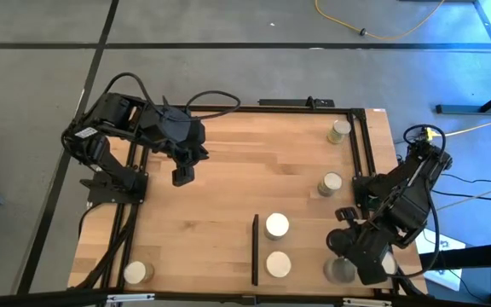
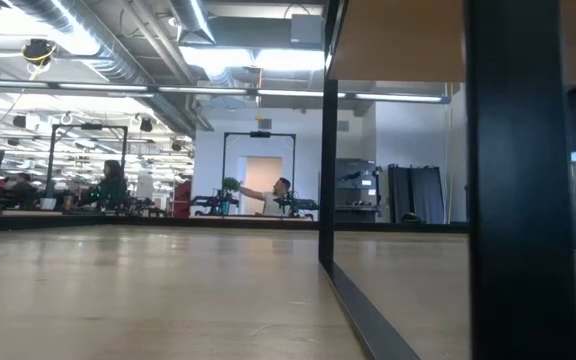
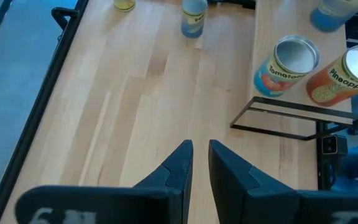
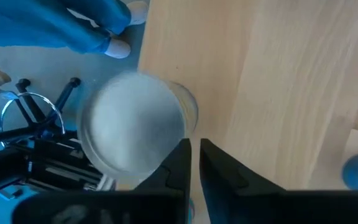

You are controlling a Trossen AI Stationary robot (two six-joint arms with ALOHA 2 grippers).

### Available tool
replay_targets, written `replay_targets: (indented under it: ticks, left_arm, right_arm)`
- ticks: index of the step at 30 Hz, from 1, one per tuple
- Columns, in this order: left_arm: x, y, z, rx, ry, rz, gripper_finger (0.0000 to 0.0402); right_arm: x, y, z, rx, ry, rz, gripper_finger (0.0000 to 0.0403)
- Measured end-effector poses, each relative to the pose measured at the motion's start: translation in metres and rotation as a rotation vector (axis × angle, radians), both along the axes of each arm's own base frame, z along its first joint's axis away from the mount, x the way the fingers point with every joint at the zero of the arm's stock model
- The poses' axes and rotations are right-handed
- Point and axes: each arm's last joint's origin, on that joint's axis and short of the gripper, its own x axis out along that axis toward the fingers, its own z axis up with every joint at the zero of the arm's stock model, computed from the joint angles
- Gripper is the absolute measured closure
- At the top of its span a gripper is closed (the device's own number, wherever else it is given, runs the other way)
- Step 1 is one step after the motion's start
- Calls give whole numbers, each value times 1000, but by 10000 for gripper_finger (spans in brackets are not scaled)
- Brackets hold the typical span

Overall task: Pick and place cans onto a shelf
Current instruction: Put the bottom canned peas on the shelf

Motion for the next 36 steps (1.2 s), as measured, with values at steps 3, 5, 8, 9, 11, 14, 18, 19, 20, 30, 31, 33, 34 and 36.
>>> replay_targets:
  ticks: [3, 5, 8, 9, 11, 14, 18, 19, 20, 30, 31, 33, 34, 36]
  left_arm:
    - [0, 0, 0, 0, 0, 0, 357]
    - [0, 0, 0, 0, 0, 0, 357]
    - [0, 0, 0, 0, 0, 0, 357]
    - [0, 0, 0, 0, 0, 0, 357]
    - [0, 0, 0, 0, 0, 0, 357]
    - [0, 0, 0, 0, 0, 0, 357]
    - [0, 0, 0, -1, 0, 1, 357]
    - [0, 0, 0, -1, 0, 1, 357]
    - [0, 0, 0, -1, 0, 1, 357]
    - [0, 0, 0, -1, -1, 1, 357]
    - [0, 0, 0, -2, -1, 1, 357]
    - [0, 0, 0, -2, -1, 1, 357]
    - [0, 0, 0, -3, -1, 3, 357]
    - [0, 0, 0, -3, -1, 3, 357]
  right_arm:
    - [-1, -1, -1, -20, 3, 23, 367]
    - [-1, -1, -1, -27, -4, 43, 367]
    - [1, -3, 0, -63, -43, 47, 373]
    - [1, -4, 1, -76, -59, 43, 379]
    - [2, -6, 6, -82, -94, 32, 394]
    - [5, -5, 13, -38, -138, 17, 397]
    - [12, 6, 17, 87, -199, 83, 399]
    - [14, 9, 17, 117, -216, 111, 399]
    - [16, 12, 15, 136, -230, 132, 400]
    - [25, 22, -13, 145, -257, 168, 401]
    - [26, 22, -14, 146, -260, 170, 401]
    - [26, 23, -15, 147, -261, 169, 401]
    - [26, 23, -14, 150, -262, 167, 401]
    - [26, 22, -14, 154, -257, 155, 401]
